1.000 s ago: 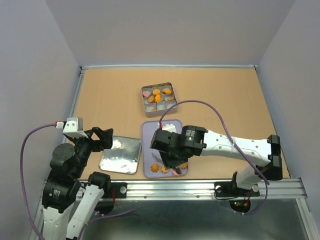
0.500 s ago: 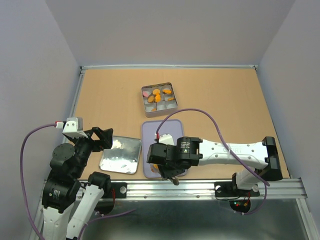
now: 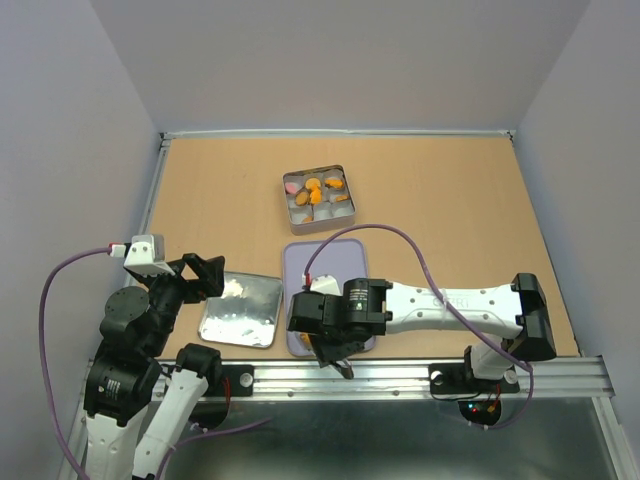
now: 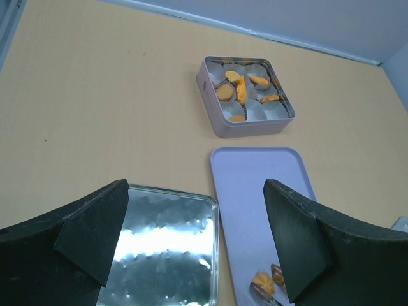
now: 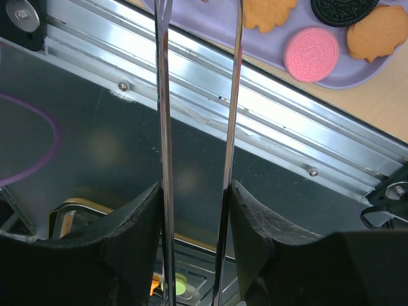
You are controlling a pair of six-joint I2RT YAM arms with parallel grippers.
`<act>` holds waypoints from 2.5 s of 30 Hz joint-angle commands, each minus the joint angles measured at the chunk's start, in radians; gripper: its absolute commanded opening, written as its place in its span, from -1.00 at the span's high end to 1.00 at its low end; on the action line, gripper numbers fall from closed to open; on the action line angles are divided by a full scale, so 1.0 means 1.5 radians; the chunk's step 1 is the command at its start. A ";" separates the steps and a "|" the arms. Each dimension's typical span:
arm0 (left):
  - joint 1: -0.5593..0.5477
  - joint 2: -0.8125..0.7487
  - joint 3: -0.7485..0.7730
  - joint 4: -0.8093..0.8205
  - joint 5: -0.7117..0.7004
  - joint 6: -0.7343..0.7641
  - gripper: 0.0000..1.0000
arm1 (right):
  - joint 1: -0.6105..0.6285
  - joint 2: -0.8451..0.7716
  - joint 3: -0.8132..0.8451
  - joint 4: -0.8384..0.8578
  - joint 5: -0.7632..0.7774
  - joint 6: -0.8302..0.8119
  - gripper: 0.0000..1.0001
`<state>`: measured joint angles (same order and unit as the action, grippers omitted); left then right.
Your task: Pack the cookies
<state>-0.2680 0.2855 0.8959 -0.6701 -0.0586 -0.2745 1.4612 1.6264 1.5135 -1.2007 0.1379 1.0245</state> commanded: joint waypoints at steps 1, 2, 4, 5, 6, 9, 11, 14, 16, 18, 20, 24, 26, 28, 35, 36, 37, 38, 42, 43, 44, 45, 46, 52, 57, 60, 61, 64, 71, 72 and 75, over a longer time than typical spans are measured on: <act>-0.002 -0.004 0.000 0.025 -0.008 -0.003 -0.97 | 0.008 0.016 0.011 0.013 -0.009 -0.008 0.01; -0.003 -0.004 0.001 0.024 -0.008 -0.003 -0.97 | 0.007 0.019 0.014 0.013 -0.009 -0.008 0.01; -0.003 -0.007 0.000 0.024 -0.008 -0.003 -0.97 | 0.007 0.027 0.015 0.013 -0.011 -0.009 0.01; -0.003 -0.007 0.000 0.024 -0.008 -0.003 -0.97 | 0.008 0.030 0.015 0.013 -0.013 -0.009 0.01; -0.003 -0.009 0.001 0.025 -0.009 -0.003 -0.97 | 0.007 0.031 0.014 0.013 -0.012 -0.009 0.01; -0.003 -0.012 0.001 0.024 -0.012 -0.004 -0.97 | 0.007 0.036 0.010 0.014 -0.013 -0.009 0.06; -0.003 -0.014 0.001 0.024 -0.013 -0.005 -0.97 | 0.007 0.038 0.009 0.013 -0.014 -0.011 0.12; -0.003 -0.015 0.001 0.024 -0.017 -0.006 -0.97 | 0.007 0.039 0.014 0.010 -0.021 -0.011 0.14; -0.003 -0.017 0.002 0.023 -0.019 -0.006 -0.97 | 0.007 0.038 0.018 0.004 -0.033 -0.012 0.14; -0.003 -0.019 0.002 0.022 -0.021 -0.007 -0.97 | 0.008 0.031 0.018 -0.004 -0.037 -0.011 0.13; -0.003 -0.019 0.001 0.023 -0.021 -0.007 -0.97 | 0.009 0.026 0.017 -0.009 -0.038 -0.010 0.12; -0.003 -0.020 0.001 0.023 -0.022 -0.008 -0.97 | 0.009 0.023 0.026 -0.022 -0.033 -0.012 0.13; -0.003 -0.020 0.001 0.023 -0.022 -0.008 -0.97 | 0.009 0.030 0.051 -0.028 -0.021 -0.015 0.14; -0.002 -0.020 0.001 0.023 -0.022 -0.008 -0.97 | 0.008 0.047 0.075 -0.046 0.008 -0.017 0.14; -0.003 -0.018 0.001 0.022 -0.023 -0.008 -0.97 | -0.042 0.069 0.157 -0.083 0.062 -0.020 0.14; -0.003 -0.018 0.001 0.022 -0.023 -0.008 -0.97 | -0.052 0.067 0.166 -0.084 0.068 -0.024 0.14; -0.003 -0.018 0.001 0.023 -0.022 -0.008 -0.97 | -0.071 0.067 0.183 -0.086 0.075 -0.036 0.14; -0.003 -0.017 0.002 0.023 -0.023 -0.008 -0.97 | -0.083 0.067 0.195 -0.090 0.079 -0.041 0.14; -0.003 -0.014 0.002 0.023 -0.021 -0.007 -0.97 | -0.155 0.077 0.255 -0.092 0.096 -0.089 0.14; -0.002 -0.013 0.001 0.023 -0.021 -0.008 -0.97 | -0.189 0.085 0.295 -0.091 0.098 -0.118 0.14; -0.003 -0.012 0.001 0.023 -0.020 -0.008 -0.97 | -0.207 0.093 0.317 -0.092 0.101 -0.134 0.14; -0.003 -0.009 0.001 0.023 -0.019 -0.007 -0.97 | -0.224 0.114 0.346 -0.097 0.105 -0.149 0.14; -0.002 -0.008 0.002 0.023 -0.017 -0.006 -0.97 | -0.241 0.125 0.373 -0.101 0.103 -0.164 0.14; -0.002 0.005 0.002 0.025 -0.005 0.000 -0.97 | -0.308 0.186 0.508 -0.125 0.071 -0.222 0.03; -0.003 0.006 0.001 0.026 0.000 0.002 -0.97 | -0.302 0.123 0.371 -0.098 0.036 -0.197 0.03; -0.004 0.012 0.000 0.029 0.008 0.005 -0.97 | -0.295 0.047 0.253 -0.066 0.021 -0.171 0.01; -0.004 0.014 -0.001 0.030 0.012 0.008 -0.97 | -0.287 0.031 0.200 -0.062 0.017 -0.152 0.00; -0.004 0.017 -0.001 0.032 0.021 0.010 -0.97 | -0.267 -0.032 0.129 -0.049 0.003 -0.124 -0.01; -0.006 0.016 -0.002 0.034 0.030 0.014 -0.97 | -0.152 -0.061 0.031 -0.034 -0.011 -0.026 -0.03; -0.006 0.016 -0.002 0.034 0.030 0.015 -0.97 | -0.127 -0.057 0.031 -0.035 -0.013 -0.008 -0.04; -0.006 0.011 -0.002 0.034 0.029 0.015 -0.97 | -0.095 -0.040 0.031 -0.037 -0.011 0.014 -0.04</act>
<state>-0.2729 0.2955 0.8963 -0.6701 -0.0273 -0.2699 1.2736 1.5536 1.5723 -1.2976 0.1226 0.9592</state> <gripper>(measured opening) 0.985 0.524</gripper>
